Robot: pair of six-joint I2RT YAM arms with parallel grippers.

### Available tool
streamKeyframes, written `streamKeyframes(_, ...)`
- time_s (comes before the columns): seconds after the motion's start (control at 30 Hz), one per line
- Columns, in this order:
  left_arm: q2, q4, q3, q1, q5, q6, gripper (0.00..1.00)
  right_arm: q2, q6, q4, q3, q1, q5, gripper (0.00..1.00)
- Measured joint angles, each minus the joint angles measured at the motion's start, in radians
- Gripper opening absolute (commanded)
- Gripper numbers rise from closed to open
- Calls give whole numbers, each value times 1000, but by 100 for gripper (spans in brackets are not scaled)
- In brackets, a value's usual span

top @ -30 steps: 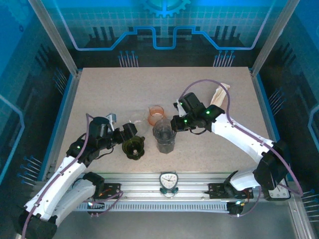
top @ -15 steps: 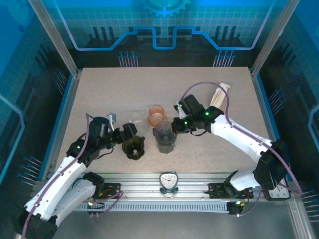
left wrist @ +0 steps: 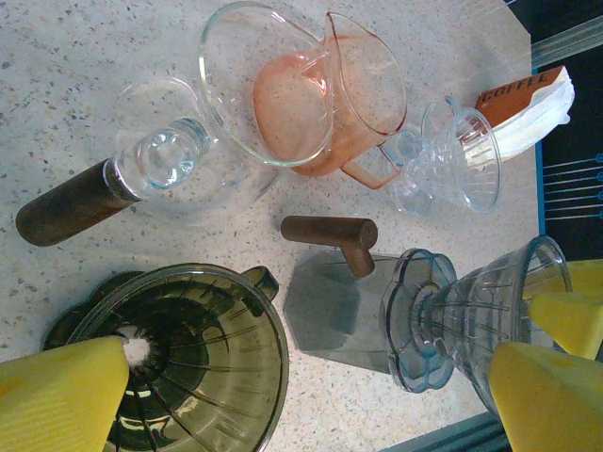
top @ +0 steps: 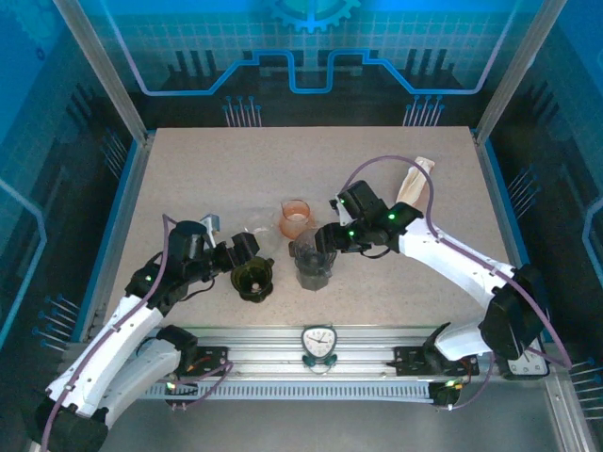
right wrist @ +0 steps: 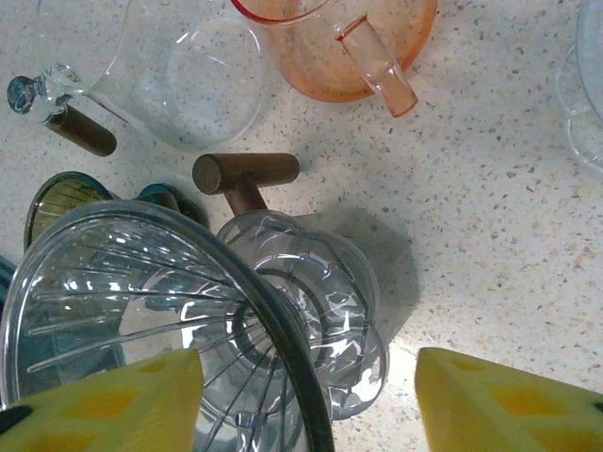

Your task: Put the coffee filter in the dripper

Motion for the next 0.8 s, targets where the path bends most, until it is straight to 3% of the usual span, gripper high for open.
streamKeyframes(0.4, 0, 3, 0, 0, -8, -2, 99, -191, -6, 12, -46, -29, 196, 70)
streamKeyframes(0.63, 0, 11, 0, 0, -13, -8, 99, -192, -32, 72, -78, -274, 311, 59)
streamKeyframes(0.8, 2, 27, -1, 0, -18, -8, 99, -63, -58, 121, -40, -391, 383, 51)
